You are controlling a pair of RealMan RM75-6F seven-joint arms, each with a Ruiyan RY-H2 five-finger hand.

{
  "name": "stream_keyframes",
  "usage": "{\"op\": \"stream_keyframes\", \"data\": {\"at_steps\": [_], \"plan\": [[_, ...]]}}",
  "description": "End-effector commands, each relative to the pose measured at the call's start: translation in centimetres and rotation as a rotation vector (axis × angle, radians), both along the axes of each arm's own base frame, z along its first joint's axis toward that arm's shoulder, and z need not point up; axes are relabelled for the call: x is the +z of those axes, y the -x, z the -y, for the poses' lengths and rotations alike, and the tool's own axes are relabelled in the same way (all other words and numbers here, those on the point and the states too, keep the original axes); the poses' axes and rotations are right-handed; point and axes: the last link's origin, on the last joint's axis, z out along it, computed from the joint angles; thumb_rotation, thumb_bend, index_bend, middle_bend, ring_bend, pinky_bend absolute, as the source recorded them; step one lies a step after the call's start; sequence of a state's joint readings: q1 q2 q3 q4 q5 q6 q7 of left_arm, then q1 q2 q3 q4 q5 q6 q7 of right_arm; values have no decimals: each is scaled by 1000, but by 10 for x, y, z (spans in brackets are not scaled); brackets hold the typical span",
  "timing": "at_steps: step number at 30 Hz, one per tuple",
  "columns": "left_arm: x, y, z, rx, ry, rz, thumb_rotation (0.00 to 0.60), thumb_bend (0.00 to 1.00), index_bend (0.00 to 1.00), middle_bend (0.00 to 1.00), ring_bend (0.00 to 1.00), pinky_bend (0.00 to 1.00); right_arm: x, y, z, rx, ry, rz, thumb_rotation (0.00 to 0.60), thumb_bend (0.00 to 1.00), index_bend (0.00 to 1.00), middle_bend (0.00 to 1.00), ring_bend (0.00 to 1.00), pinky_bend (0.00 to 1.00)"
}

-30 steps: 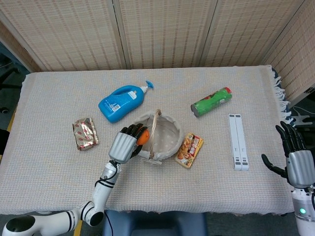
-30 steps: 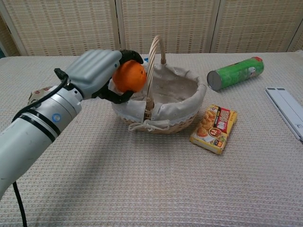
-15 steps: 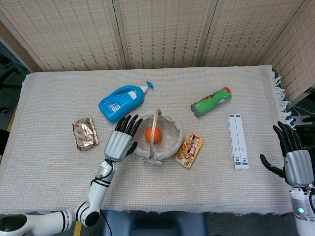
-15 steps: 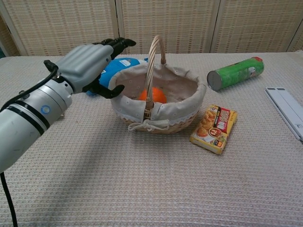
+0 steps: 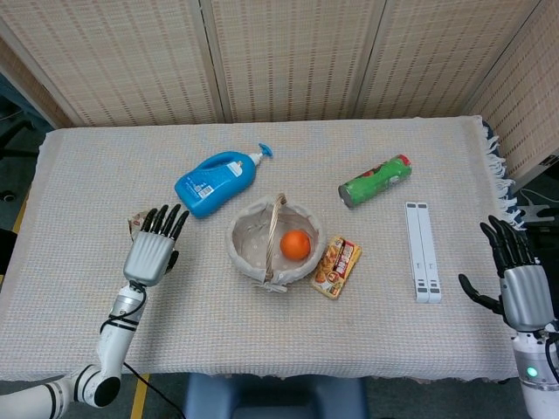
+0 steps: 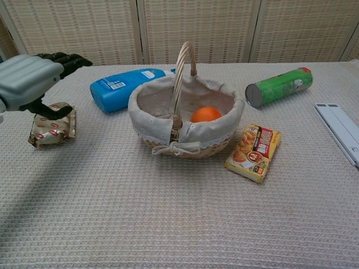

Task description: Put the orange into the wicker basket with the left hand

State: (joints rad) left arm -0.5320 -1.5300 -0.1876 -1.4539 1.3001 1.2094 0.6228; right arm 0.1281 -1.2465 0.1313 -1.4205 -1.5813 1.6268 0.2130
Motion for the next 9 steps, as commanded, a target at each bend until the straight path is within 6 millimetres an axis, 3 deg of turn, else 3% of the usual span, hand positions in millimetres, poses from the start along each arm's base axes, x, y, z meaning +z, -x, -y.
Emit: {"op": "stream_keyframes", "data": {"at_steps": [1, 9], "plan": [[25, 48, 34, 161, 133, -11, 600, 373, 0, 0, 18, 118, -2, 0, 1, -9, -17, -16, 600, 189, 38, 0, 0, 107], [55, 74, 69, 201, 77, 14, 600, 375, 0, 0, 18, 121, -7, 0, 1, -17, -45, -43, 600, 189, 38, 0, 0, 107]]}}
